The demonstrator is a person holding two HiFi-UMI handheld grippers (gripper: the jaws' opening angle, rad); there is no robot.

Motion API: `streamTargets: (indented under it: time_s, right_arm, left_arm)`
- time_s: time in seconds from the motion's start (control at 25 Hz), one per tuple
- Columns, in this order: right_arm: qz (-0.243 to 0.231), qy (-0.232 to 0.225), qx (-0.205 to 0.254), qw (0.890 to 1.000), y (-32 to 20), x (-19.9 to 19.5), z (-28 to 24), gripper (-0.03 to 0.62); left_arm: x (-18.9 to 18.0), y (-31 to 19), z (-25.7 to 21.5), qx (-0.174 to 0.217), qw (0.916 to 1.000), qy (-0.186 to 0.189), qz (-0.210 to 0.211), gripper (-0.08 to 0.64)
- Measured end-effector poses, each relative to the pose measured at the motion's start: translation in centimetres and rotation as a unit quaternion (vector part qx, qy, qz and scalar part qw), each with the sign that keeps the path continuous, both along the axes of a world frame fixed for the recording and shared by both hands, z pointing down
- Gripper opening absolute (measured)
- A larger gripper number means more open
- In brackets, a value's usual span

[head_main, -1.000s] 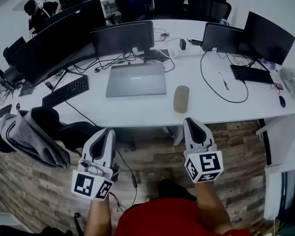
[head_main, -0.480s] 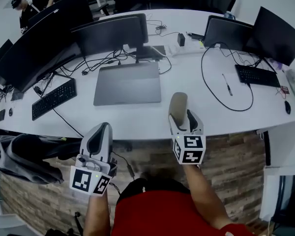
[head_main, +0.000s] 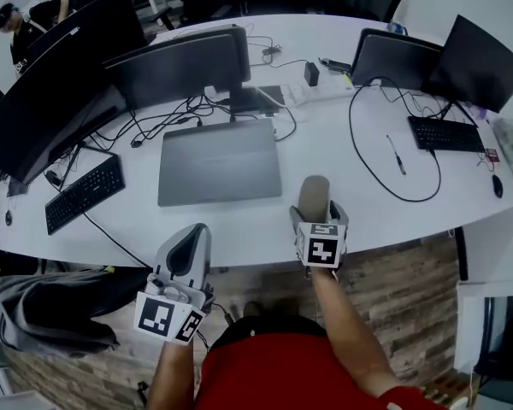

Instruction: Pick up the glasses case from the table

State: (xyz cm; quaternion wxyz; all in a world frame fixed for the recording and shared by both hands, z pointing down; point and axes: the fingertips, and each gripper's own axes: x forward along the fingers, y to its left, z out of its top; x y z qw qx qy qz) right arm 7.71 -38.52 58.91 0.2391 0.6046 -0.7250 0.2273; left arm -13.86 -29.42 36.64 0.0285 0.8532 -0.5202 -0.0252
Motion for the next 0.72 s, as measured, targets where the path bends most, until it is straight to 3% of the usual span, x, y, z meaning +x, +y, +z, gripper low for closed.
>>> streamTargets:
  time_s: [0.32,0.52,0.72]
  right_arm:
    - [0.018,0.022,-0.051,0.998,-1.5,0.2,2.8,0.426]
    - [0.023,0.011,-0.067,0.997,-1.8,0.1,3.4,0.437]
    - [0.004,0.032,-0.091,0.995,-1.7,-0.3,4.8,0.466]
  left_arm:
    - [-1.4,-1.0,1.2,-0.012,0.9998,0.014,0.004,0.011]
    - [-2.1,-0.9,1.5,-0.016,0.9998,0.015,0.001,0.011]
    - [-2.5,-0.5,1.6,-0.017,0.9997,0.016,-0.001,0.011]
